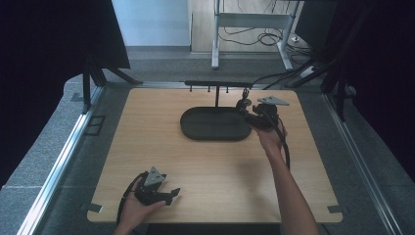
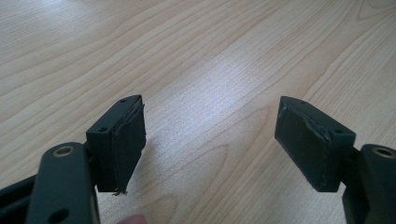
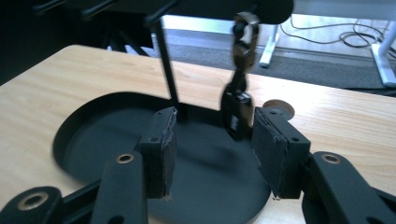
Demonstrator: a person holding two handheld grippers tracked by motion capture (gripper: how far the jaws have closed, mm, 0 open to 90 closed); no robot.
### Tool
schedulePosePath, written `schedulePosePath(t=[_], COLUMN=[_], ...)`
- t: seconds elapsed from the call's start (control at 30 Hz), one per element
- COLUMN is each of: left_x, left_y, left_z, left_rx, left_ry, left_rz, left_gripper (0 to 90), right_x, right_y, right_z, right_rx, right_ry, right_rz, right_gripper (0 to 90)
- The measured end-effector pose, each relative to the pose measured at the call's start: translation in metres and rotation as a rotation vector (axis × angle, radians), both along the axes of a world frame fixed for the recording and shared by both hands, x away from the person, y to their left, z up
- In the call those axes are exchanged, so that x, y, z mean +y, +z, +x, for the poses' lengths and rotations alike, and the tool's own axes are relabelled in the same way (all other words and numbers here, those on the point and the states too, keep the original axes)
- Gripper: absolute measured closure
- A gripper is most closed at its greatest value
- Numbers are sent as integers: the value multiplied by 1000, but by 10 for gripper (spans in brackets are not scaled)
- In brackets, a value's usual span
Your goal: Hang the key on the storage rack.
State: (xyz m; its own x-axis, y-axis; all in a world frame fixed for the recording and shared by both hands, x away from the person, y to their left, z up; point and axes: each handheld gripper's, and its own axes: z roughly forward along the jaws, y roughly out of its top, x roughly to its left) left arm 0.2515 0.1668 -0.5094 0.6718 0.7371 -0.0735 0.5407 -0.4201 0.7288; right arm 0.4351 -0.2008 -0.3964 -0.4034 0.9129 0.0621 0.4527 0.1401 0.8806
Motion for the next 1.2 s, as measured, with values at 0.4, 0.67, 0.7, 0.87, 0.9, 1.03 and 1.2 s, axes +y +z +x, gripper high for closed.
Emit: schedulePosePath(t=[0.4,0.67,0.7,0.87,0.9,1.03,1.2], left_x=[-2,-3,-3,-3,-2,-2,-2], left_y=[0,0,0,0,0,-1,-1], left_z=[-1,-1,-1,-1,-1,0,-1], left_rx=[-4,-1,-1,-4,-3,1,-1], left_ry=[-2,-4,-3,-1,-2,3,1], left_rz=[0,5,5,2,3,5,7], left_gripper=[254,254,254,254,254,255,254], right_x=[-7,-16,-17,-25,-27,-33,-37], right_y=[-12,-23,-25,-33,-35,-45,-57], right_z=[-53,-83,-87,-105,-109,-124,-133], right_rx=[-8,-4,-3,-2,2,18,43], right_ry=[140,188,193,207,214,242,256], right_rz=[-12,16,23,24,24,14,9], right_gripper=[501,499,498,492,491,489,481])
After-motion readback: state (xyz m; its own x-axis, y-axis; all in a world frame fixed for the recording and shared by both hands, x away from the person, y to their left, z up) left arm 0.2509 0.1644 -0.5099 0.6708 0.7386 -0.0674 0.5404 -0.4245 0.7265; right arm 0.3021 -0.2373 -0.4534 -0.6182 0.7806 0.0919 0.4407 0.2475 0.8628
